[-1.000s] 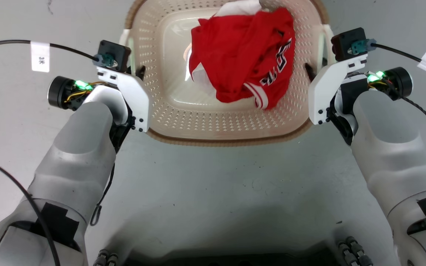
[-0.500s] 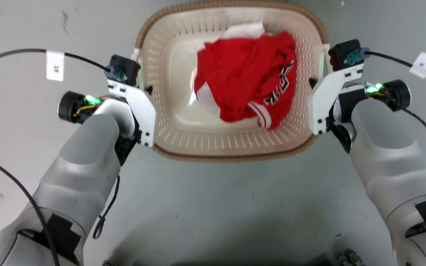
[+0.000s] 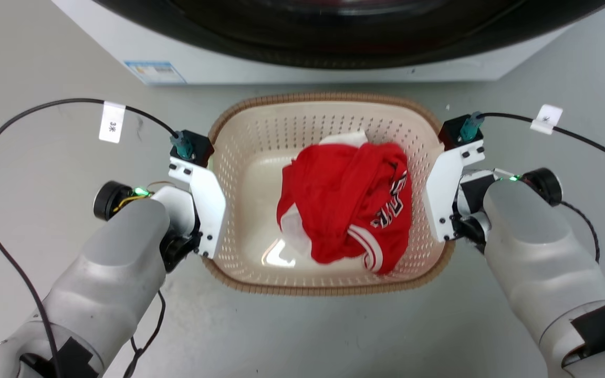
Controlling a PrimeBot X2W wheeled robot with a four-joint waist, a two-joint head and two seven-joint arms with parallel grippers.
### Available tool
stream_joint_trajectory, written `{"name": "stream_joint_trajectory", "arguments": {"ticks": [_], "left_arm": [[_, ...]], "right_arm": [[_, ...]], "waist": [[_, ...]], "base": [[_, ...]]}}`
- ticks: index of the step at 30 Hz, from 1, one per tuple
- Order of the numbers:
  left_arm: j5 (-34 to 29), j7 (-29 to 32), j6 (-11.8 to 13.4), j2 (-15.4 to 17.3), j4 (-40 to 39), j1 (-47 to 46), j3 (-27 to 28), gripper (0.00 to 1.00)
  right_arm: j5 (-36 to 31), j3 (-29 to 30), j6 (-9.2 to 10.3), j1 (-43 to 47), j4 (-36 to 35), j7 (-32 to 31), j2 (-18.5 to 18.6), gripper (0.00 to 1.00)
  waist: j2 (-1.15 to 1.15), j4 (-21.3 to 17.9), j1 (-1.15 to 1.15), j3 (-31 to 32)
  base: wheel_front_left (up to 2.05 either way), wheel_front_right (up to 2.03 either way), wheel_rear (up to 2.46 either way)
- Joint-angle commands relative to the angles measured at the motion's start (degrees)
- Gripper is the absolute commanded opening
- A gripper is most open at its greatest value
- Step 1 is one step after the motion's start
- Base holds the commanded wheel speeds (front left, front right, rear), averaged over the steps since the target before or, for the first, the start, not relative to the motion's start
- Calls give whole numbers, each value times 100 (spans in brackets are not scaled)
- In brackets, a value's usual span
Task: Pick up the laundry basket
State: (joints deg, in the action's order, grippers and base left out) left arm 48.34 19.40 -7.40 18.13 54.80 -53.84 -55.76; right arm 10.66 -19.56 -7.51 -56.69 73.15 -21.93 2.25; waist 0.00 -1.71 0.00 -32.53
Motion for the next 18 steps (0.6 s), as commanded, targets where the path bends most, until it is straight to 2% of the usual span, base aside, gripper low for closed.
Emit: {"name": "stream_joint_trajectory", "arguments": {"ticks": [1, 8, 18], "left_arm": [[-18, 75, -10, 165, 13, 131, -88, 0], [512, 696, -10, 485, -211, 300, -524, 0], [995, 1177, -16, 642, -389, 582, -1051, 0]], "right_arm": [[-36, -74, 4, 106, 34, -72, 115, 0], [313, -362, 7, 295, -25, -478, 148, 0], [692, -682, 8, 675, -66, -800, 156, 0]], "waist": [[0, -5, 0, 459], [0, -25, 0, 1187], [0, 17, 0, 2044]], "base": [[0, 0, 0], [0, 0, 0], [0, 0, 0]]}}
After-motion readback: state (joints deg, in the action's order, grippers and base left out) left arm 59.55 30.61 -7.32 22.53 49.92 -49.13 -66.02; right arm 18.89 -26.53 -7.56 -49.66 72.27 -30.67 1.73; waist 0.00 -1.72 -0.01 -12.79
